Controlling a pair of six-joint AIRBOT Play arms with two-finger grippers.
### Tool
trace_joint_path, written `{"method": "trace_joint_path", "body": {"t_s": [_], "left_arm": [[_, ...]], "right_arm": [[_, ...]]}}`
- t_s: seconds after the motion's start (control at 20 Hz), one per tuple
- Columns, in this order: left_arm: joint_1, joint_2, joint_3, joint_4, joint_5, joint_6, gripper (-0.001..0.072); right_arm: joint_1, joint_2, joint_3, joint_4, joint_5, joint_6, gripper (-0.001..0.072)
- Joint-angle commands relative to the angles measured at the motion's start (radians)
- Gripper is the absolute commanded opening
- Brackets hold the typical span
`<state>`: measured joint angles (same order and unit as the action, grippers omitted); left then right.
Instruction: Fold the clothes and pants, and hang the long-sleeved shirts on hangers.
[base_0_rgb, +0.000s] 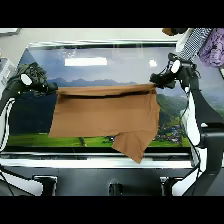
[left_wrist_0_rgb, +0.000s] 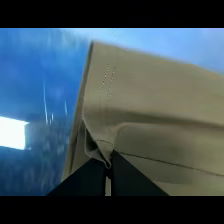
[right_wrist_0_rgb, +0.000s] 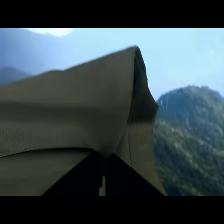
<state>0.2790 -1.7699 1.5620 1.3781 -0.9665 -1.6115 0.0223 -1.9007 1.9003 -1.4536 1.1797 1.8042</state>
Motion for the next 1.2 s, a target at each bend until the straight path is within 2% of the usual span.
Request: {"method": "trace_joint_path", "body": {"t_s": [0.0, 0.15, 0.4, 0.45, 0.55, 0.6, 0.75, 0.85, 0.9, 1.0, 1.15], "left_arm": [[0.0, -0.025, 0.0, 0.002, -0.138, 0.0, 0.0015], [-0.002, -0.045, -0.003, 0.002, -0.177, 0.0, 0.0016], [-0.002, -0.067, -0.003, 0.001, -0.198, -0.005, 0.0028], [-0.002, -0.066, -0.002, 0.002, -0.198, -0.016, 0.0095], [0.001, -0.06, 0.006, 0.002, -0.222, -0.03, 0.0419], [0.005, -0.054, 0.018, 0.003, -0.248, -0.026, 0.0508], [0.024, 0.007, 0.039, 0.065, -0.335, -0.013, 0.0514], [0.048, 0.075, 0.037, 0.098, -0.399, 0.01, 0.0513], [0.073, 0.115, 0.02, 0.075, -0.405, -0.015, 0.0513], [0.123, 0.208, -0.054, 0.041, -0.405, -0.011, 0.0513], [0.187, 0.33, -0.213, -0.018, -0.405, -0.011, 0.0512]], "right_arm": [[0.001, -0.019, 0.0, -0.014, 0.108, 0.004, 0.0025], [0.001, -0.042, 0.0, -0.014, 0.166, 0.014, 0.0025], [0.001, -0.058, -0.002, -0.009, 0.175, 0.019, 0.0027], [0.001, -0.059, -0.002, -0.001, 0.175, 0.018, 0.007], [-0.001, -0.053, -0.001, 0.039, 0.185, 0.015, 0.0337], [-0.003, -0.042, 0.0, 0.066, 0.2, -0.015, 0.0396], [-0.041, 0.042, -0.001, 0.084, 0.258, -0.161, 0.0419], [-0.115, 0.113, -0.015, 0.124, 0.293, -0.215, 0.0422], [-0.157, 0.153, -0.05, 0.16, 0.301, -0.244, 0.0421], [-0.245, 0.248, -0.203, 0.259, 0.316, -0.291, 0.0422], [-0.319, 0.404, -0.558, 0.362, 0.326, -0.314, 0.0423]]}}
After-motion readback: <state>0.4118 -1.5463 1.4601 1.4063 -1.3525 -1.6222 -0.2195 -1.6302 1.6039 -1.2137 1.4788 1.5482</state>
